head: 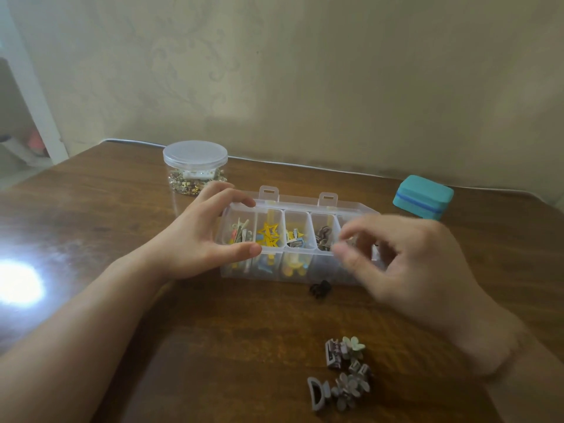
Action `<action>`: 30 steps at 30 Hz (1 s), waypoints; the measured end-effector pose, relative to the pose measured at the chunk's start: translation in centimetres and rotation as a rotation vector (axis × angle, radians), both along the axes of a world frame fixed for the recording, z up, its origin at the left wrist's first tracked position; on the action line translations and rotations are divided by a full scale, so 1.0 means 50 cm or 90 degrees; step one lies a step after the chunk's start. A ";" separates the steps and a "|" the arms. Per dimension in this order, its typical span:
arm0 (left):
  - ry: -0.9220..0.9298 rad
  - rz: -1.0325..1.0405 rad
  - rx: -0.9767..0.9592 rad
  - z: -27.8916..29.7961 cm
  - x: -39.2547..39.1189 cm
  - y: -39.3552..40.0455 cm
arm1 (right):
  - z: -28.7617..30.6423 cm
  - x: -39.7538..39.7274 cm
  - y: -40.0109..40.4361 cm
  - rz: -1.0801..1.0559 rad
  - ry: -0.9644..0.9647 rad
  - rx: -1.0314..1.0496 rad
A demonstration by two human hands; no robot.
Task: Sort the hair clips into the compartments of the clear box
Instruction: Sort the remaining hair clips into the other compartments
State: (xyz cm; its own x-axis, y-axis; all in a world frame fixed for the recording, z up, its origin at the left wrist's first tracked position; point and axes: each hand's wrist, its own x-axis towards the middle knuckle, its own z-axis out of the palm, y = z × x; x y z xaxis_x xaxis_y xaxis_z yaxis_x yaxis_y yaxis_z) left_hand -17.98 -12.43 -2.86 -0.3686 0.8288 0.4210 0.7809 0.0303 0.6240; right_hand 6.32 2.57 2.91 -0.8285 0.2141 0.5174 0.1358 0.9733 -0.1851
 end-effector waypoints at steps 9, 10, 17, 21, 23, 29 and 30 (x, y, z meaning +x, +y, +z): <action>0.000 0.000 -0.004 0.002 0.002 0.000 | -0.049 -0.029 -0.035 0.006 -0.351 0.189; 0.000 0.001 -0.004 0.002 0.002 0.000 | -0.049 -0.028 -0.032 0.027 -0.343 0.192; 0.005 -0.001 -0.007 -0.001 -0.001 0.000 | -0.029 -0.014 -0.003 0.031 0.066 -0.004; 0.001 -0.002 -0.007 -0.001 -0.001 0.001 | -0.045 -0.027 0.015 -0.050 0.044 -0.003; 0.005 -0.002 -0.004 -0.001 -0.002 0.001 | -0.039 -0.021 0.016 -0.008 0.021 -0.003; 0.008 0.000 0.000 0.000 0.000 0.002 | -0.005 0.007 -0.017 0.166 -0.366 0.032; 0.008 0.000 0.000 0.000 0.000 0.002 | -0.006 0.007 -0.020 0.187 -0.405 0.040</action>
State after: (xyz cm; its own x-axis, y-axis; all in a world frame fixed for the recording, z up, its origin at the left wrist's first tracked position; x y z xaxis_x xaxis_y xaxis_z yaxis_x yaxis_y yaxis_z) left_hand -17.99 -12.32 -2.85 -0.3634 0.8288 0.4256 0.7884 0.0302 0.6144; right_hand 6.68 1.55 2.63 -0.9935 -0.0788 -0.0823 -0.0705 0.9925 -0.0995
